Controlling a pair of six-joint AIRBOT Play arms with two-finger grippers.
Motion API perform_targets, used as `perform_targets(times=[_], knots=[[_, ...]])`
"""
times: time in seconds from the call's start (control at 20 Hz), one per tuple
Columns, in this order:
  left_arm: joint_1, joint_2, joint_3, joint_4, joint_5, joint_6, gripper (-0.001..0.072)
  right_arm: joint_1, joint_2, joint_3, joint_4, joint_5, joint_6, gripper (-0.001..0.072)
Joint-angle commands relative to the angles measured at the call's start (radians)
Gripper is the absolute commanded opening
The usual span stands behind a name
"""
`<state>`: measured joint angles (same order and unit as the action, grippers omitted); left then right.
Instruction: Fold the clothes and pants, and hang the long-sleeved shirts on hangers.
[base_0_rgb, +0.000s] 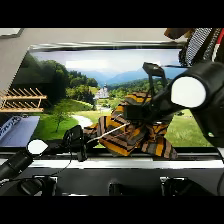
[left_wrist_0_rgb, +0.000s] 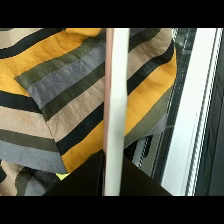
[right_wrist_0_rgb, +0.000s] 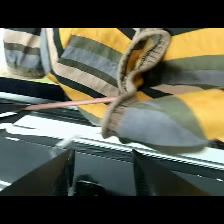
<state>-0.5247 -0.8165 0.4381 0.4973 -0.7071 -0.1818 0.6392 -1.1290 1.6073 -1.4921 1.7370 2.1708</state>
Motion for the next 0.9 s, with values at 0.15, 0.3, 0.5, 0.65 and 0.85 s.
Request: perform_targets(times=[0.15, 0.3, 0.5, 0.65, 0.85], knots=[[0.0, 0.0, 0.001, 0.0, 0.002, -0.001, 0.0027, 0.0, 0.101, 0.001, -0.161, 0.047, -0.006, 0.0502], [0.0, 0.0, 0.001, 0.0, 0.002, -0.001, 0.0027, 0.0, 0.145, 0.001, -0.351, 0.109, 0.0, 0.0512], [0.0, 0.0, 0.001, 0.0, 0.002, -0.001, 0.0027, -0.021, 0.139, 0.0, -0.547, 0.113, 0.018, 0.0541], [0.0, 0.0, 0.001, 0.0, 0.002, -0.001, 0.0027, -0.21, 0.06, 0.001, -0.283, 0.09, -0.052, 0.0612], [0.0, 0.0, 0.001, 0.0, 0.002, -0.001, 0.0027, -0.372, 0.045, 0.0, -0.063, -0.02, -0.695, 0.0541]])
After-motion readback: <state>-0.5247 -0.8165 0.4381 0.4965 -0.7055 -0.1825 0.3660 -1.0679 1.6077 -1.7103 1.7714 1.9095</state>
